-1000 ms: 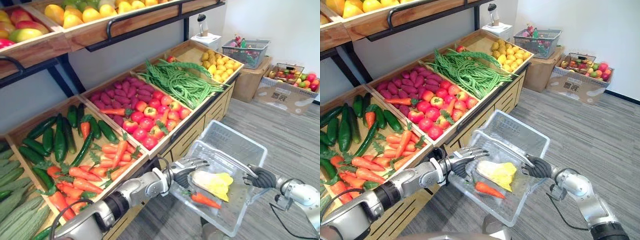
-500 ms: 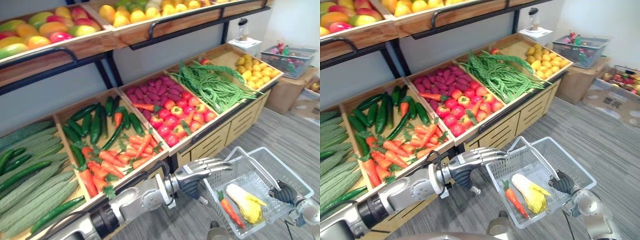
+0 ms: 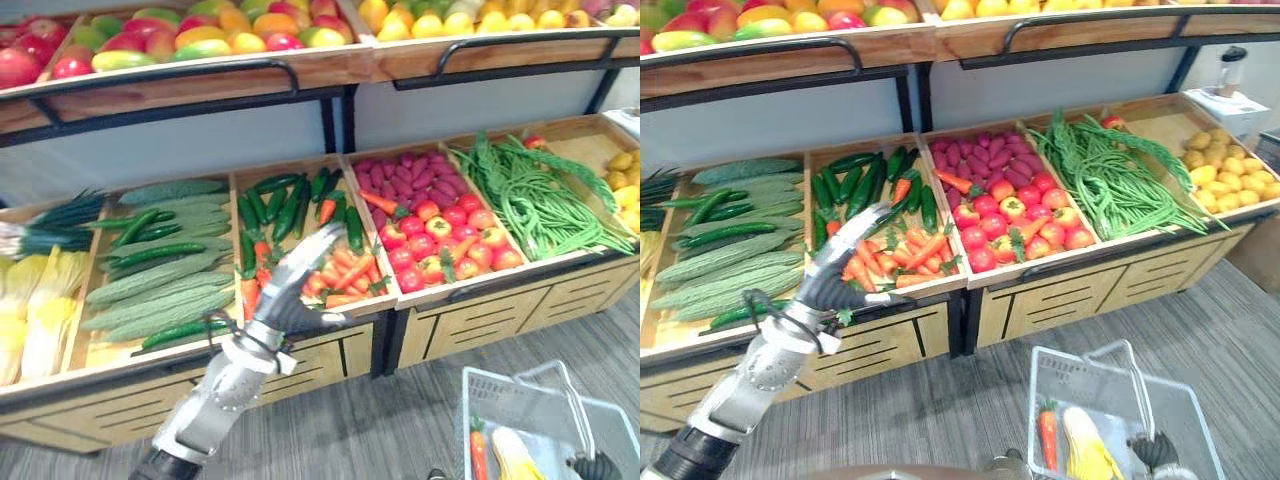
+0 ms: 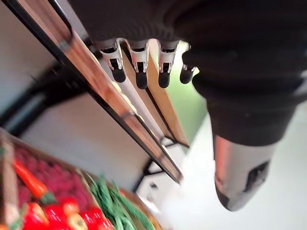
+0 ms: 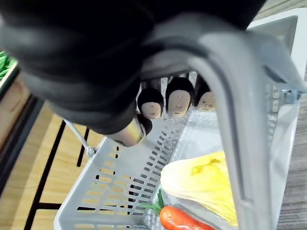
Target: Pick vegetable in the basket
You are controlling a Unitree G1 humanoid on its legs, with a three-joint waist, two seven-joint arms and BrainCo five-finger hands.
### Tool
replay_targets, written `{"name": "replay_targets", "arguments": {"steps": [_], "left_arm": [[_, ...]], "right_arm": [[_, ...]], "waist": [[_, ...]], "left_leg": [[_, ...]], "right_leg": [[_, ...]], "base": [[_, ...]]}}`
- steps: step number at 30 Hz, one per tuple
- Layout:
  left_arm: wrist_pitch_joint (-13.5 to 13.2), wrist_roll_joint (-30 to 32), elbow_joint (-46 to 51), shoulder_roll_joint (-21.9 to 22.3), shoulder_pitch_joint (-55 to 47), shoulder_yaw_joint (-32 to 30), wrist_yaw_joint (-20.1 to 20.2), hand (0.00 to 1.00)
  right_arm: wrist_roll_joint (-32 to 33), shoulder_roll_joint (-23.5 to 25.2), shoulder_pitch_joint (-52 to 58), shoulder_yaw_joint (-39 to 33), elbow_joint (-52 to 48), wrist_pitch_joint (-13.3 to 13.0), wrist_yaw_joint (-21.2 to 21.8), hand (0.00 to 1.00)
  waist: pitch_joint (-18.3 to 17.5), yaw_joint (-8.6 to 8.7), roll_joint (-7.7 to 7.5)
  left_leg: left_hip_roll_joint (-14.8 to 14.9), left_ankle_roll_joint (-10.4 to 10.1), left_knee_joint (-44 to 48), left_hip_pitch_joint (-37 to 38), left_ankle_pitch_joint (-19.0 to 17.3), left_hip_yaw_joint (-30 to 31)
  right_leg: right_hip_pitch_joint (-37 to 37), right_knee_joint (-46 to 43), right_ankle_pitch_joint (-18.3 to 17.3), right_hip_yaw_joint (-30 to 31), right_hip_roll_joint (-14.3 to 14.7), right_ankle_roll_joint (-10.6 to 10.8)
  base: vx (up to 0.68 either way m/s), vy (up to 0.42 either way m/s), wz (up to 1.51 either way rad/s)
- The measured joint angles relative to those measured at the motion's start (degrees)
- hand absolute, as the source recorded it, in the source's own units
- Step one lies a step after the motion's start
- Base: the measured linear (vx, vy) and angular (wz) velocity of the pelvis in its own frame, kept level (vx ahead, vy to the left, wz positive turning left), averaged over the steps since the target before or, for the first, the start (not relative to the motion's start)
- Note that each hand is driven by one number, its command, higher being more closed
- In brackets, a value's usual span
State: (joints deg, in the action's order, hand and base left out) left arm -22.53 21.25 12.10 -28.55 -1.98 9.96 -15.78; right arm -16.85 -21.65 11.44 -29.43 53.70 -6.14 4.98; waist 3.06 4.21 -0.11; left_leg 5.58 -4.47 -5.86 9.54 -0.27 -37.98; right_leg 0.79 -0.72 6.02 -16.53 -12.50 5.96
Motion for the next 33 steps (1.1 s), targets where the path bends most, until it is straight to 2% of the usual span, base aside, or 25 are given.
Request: {"name": "replay_targets", "arguments": {"steps": [4,6,8,13,18,20,21,23,25,27,31,33], "left_arm": [[2.05,-3.29,-7.53,4.37,-2.33,-10.59,-4.35,0.00],[4.33,-5.42,-12.83,7.76,-3.92,-16.47,-7.12,0.00],[5.48,-6.85,-17.48,10.61,-5.66,-20.09,-9.92,0.00],[7.22,-7.18,-30.75,14.96,-8.70,-26.40,-19.22,0.00],[11.14,-7.75,-45.12,18.91,-11.80,-29.07,-24.07,0.00],[12.67,-8.01,-49.66,20.70,-11.89,-30.71,-24.49,0.00],[13.62,-10.88,-52.80,21.78,-11.85,-32.28,-24.29,0.00],[14.46,-18.30,-58.28,23.08,-11.81,-36.59,-23.31,0.00],[14.80,-30.25,-65.14,23.88,-11.55,-44.38,-20.10,0.00],[16.35,-34.64,-68.88,23.96,-11.76,-47.83,-18.67,0.00],[20.18,-34.65,-71.58,24.73,-12.99,-49.21,-17.36,0.00],[21.98,-34.63,-71.66,25.18,-12.90,-48.90,-15.46,0.00]], "right_arm": [[2.03,2.45,0.21,-2.03,1.99,0.88,-3.13,1.00],[2.28,4.24,0.33,-2.45,2.40,0.86,-5.03,1.00],[3.50,5.85,0.63,-3.04,2.39,0.86,-6.57,1.00],[4.46,9.91,1.32,-2.82,2.41,1.43,-8.69,1.00],[4.51,12.78,0.82,-1.01,2.41,2.24,-9.66,1.00],[4.51,13.59,0.78,-0.97,2.41,2.23,-9.68,1.00],[4.51,14.00,0.63,-0.73,2.48,2.28,-9.68,1.00],[4.49,14.07,0.20,0.30,2.60,2.27,-9.70,1.00],[4.42,14.08,-0.66,0.26,3.70,2.16,-9.72,1.00],[4.40,14.09,-0.93,0.25,4.51,2.12,-9.81,1.00],[4.36,14.22,-2.39,0.82,6.19,2.14,-10.29,1.00],[4.32,14.14,-2.84,1.87,6.94,2.13,-10.94,1.00]], "waist": [[-0.42,-0.10,-0.59],[-0.50,-1.29,-0.69],[-0.58,-1.73,-0.84],[-2.33,-2.88,-2.02],[-2.55,-3.50,-2.43],[-2.57,-4.38,-2.48],[-2.54,-4.40,-2.49],[-2.53,-4.34,-2.46],[-2.46,-4.31,-2.32],[-2.37,-4.34,-2.28],[-2.19,-4.50,-1.76],[-2.14,-4.46,-1.60]], "left_leg": [[-0.96,0.14,-0.03,-0.83,0.74,3.26],[-1.48,0.14,-0.04,-1.49,0.75,7.21],[-1.73,0.15,-0.05,-1.67,0.75,9.62],[-2.07,0.33,-0.05,-3.03,0.88,12.78],[-2.38,0.87,-0.06,-1.66,0.68,13.92],[-2.40,0.92,-0.06,-1.35,0.60,14.01],[-2.40,0.93,-0.07,-1.24,0.52,14.48],[-2.42,0.88,-0.07,-1.19,0.43,14.79],[-2.41,0.82,-0.06,-1.08,0.38,15.04],[-2.41,0.74,-0.06,-0.66,0.28,15.27],[-2.44,0.42,-0.06,-0.45,0.04,15.44],[-2.40,0.39,-0.06,-0.43,0.02,15.52]], "right_leg": [[0.63,0.11,-2.54,-1.90,-0.73,-0.61],[0.69,0.45,-3.01,-2.43,-0.67,-0.42],[1.54,0.76,-3.26,-3.39,-0.65,-0.07],[2.56,1.98,-3.36,-5.32,-0.63,0.08],[4.66,2.78,-3.23,-6.39,-0.72,-0.10],[5.01,2.79,-3.28,-6.49,-0.72,-0.05],[5.45,2.79,-3.46,-6.82,-0.73,-0.08],[5.65,2.78,-3.68,-7.17,-0.77,-0.01],[5.92,2.80,-3.88,-7.42,-0.74,0.20],[6.62,3.07,-3.92,-7.78,-0.69,0.19],[7.02,3.33,-3.94,-7.93,-0.67,0.19],[7.09,3.33,-3.95,-7.94,-0.63,0.20]], "base": [[-0.02,-0.015,0.36],[-0.04,-0.031,0.11],[-0.02,-0.023,0.21],[0.02,-0.011,0.23],[0.05,-0.004,0.11],[0.04,-0.010,0.05],[0.02,-0.014,0.13],[0.03,-0.016,0.10],[0.03,-0.020,0.05],[0.02,-0.020,0.06],[0.01,-0.007,0.02],[0.00,0.000,0.00]]}}
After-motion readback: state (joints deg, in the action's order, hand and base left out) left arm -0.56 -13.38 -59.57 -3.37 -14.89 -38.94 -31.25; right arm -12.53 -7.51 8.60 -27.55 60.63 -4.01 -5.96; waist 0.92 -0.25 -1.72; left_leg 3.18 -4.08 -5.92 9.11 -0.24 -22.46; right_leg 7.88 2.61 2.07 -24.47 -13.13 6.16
